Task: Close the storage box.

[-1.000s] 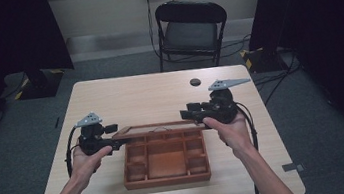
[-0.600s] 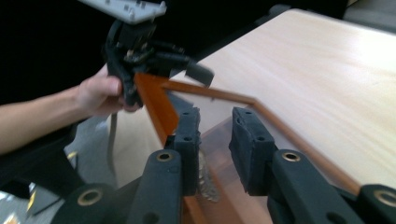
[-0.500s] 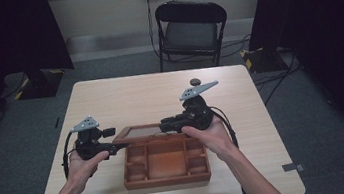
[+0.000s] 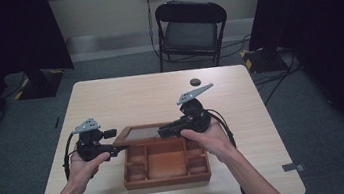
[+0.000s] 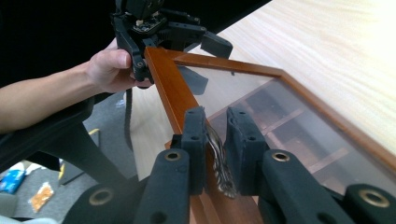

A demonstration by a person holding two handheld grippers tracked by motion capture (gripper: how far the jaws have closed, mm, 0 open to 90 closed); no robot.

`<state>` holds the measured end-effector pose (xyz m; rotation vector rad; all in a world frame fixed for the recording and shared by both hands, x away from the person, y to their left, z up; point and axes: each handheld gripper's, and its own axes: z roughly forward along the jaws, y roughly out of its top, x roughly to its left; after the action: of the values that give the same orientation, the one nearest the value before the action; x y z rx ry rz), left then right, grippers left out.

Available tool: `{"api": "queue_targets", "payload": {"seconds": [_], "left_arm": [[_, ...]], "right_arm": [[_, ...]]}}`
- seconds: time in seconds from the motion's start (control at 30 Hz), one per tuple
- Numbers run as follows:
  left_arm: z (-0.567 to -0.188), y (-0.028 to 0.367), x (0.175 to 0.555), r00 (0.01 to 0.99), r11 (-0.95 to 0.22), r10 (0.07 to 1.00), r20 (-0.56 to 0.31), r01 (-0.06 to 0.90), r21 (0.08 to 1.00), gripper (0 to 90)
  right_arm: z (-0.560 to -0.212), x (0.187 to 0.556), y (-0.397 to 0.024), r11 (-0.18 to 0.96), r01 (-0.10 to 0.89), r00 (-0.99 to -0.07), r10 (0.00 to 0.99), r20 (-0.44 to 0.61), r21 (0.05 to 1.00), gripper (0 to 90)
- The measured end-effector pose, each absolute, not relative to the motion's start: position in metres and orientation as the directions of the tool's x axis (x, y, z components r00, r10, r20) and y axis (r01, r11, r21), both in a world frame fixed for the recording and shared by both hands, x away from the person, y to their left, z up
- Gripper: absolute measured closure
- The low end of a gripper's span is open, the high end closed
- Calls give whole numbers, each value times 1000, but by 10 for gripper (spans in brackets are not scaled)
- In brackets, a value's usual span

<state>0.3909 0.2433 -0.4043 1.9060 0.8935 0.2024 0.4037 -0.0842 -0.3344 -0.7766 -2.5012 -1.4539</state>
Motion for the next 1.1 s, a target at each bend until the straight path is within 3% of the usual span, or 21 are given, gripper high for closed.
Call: {"api": "queue_targets", "payload": {"seconds": [0.2, 0.5, 1.1], "left_arm": [[-405, 243, 392, 717, -244, 656, -236, 497, 833, 197], [-409, 240, 395, 697, -216, 671, -252, 509, 833, 214], [-415, 241, 396, 711, -263, 664, -232, 513, 817, 211]], "right_arm": [[-337, 408, -86, 388, 523, -847, 335, 412, 759, 817], [-339, 409, -89, 397, 453, -882, 330, 337, 798, 823], [-346, 403, -87, 427, 500, -856, 378, 354, 753, 819]]}}
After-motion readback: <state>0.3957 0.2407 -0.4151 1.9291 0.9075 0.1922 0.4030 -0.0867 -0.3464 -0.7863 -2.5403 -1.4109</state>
